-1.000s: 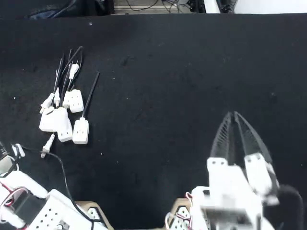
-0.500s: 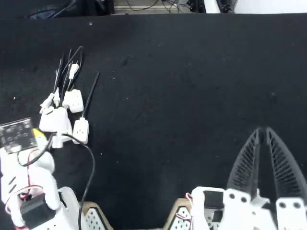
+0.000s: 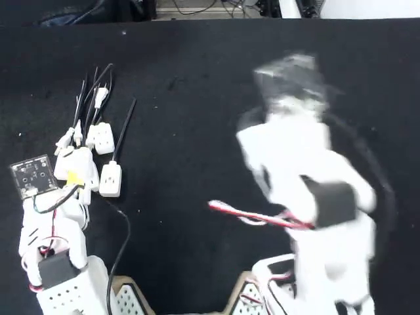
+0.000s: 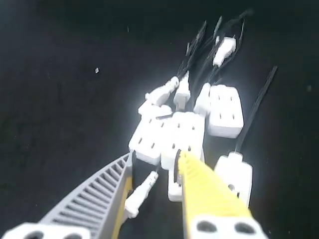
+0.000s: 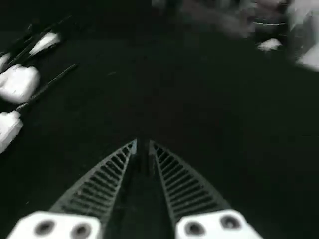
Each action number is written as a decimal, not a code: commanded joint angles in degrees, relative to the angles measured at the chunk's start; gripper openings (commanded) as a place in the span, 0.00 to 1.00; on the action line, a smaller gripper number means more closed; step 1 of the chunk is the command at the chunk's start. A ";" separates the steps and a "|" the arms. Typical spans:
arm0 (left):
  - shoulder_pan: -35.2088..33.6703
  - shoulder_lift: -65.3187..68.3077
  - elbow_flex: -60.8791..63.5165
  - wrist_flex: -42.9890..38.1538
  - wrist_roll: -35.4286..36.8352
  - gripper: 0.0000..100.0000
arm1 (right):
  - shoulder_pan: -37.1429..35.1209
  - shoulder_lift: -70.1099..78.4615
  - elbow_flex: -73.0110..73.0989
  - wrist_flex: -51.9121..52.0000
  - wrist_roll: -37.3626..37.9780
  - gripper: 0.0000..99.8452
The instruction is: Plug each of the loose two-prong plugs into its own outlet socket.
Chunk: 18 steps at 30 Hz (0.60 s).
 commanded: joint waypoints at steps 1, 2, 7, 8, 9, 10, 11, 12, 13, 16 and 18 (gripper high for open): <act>0.75 0.00 0.22 -0.97 1.14 0.16 | -11.60 5.23 13.93 -12.04 -2.46 0.03; 0.75 0.00 0.48 -0.88 1.14 0.16 | -12.48 6.20 18.42 -16.88 -3.08 0.03; 1.27 0.00 1.19 -0.88 0.97 0.16 | -13.10 9.80 36.62 -38.95 -4.31 0.05; 1.27 0.00 1.01 -0.88 0.70 0.16 | -13.10 10.24 38.64 -40.53 -4.31 0.08; 1.27 0.00 0.92 -0.88 0.70 0.16 | -13.10 10.59 40.13 -41.58 -4.31 0.13; 1.27 0.00 0.31 -0.88 0.53 0.16 | -13.10 10.86 41.54 -42.55 -4.31 0.17; 1.36 0.00 -0.48 -0.79 -0.53 0.16 | -13.10 11.21 42.68 -43.78 -4.31 0.21; 1.80 0.09 -1.36 -0.79 -1.76 0.16 | -13.10 11.56 44.00 -45.54 -4.31 0.24; 2.59 0.09 -2.51 -0.70 -2.73 0.16 | -13.10 11.91 45.49 -47.38 -4.31 0.25; 6.81 0.18 -6.29 2.46 -4.13 0.16 | -13.01 13.23 49.19 -54.42 -3.96 0.22; 9.98 1.85 -9.01 3.96 -4.13 0.18 | -12.92 14.46 50.77 -58.37 -3.87 0.20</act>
